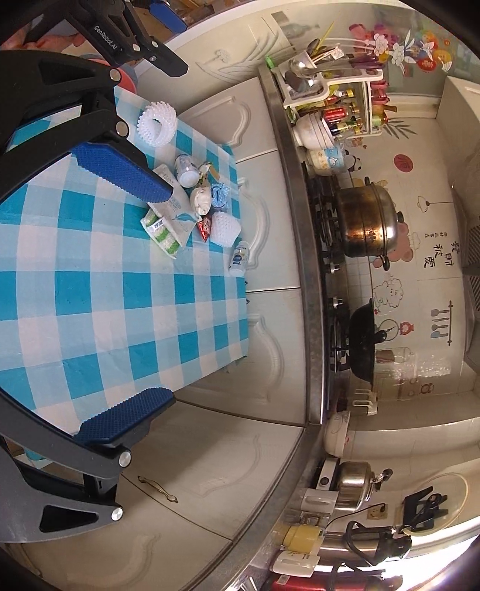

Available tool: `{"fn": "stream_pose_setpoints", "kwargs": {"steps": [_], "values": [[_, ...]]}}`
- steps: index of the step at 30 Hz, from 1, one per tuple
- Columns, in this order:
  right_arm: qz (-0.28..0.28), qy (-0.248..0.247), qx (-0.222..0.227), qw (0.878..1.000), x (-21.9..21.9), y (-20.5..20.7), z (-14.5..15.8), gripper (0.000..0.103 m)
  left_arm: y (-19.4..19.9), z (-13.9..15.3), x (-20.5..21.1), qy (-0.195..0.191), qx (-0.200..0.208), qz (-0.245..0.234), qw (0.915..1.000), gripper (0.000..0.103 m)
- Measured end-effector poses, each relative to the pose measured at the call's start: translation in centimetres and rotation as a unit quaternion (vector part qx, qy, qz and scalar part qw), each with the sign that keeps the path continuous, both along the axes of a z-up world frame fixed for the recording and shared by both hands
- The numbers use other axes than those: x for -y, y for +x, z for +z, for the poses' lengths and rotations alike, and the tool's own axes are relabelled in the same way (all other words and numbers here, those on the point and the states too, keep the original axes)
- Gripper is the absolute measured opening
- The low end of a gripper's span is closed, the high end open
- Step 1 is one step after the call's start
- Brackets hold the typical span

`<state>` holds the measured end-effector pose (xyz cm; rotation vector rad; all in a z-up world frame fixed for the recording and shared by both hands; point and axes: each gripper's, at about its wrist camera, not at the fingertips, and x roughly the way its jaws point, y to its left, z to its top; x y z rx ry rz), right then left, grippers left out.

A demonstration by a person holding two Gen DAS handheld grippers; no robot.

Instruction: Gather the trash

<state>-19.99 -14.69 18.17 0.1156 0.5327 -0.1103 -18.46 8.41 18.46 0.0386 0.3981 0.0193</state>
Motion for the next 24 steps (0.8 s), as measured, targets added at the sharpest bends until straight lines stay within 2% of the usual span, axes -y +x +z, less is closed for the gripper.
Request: {"fn": "stream_pose_setpoints", "kwargs": {"steps": [11,24], "values": [[0.002,-0.015,0.037,0.999,-1.4,-2.3,2.4,0.099,-1.3,1.3,-1.0,-0.006,0.015,0.005,0.9999,0.100],[0.013,-0.013,0.032,0.999,-1.7,-1.8,2.2,0.099,-0.6,0.6,-2.1,-0.011,0.007,0.023,0.9997,0.100]]}}
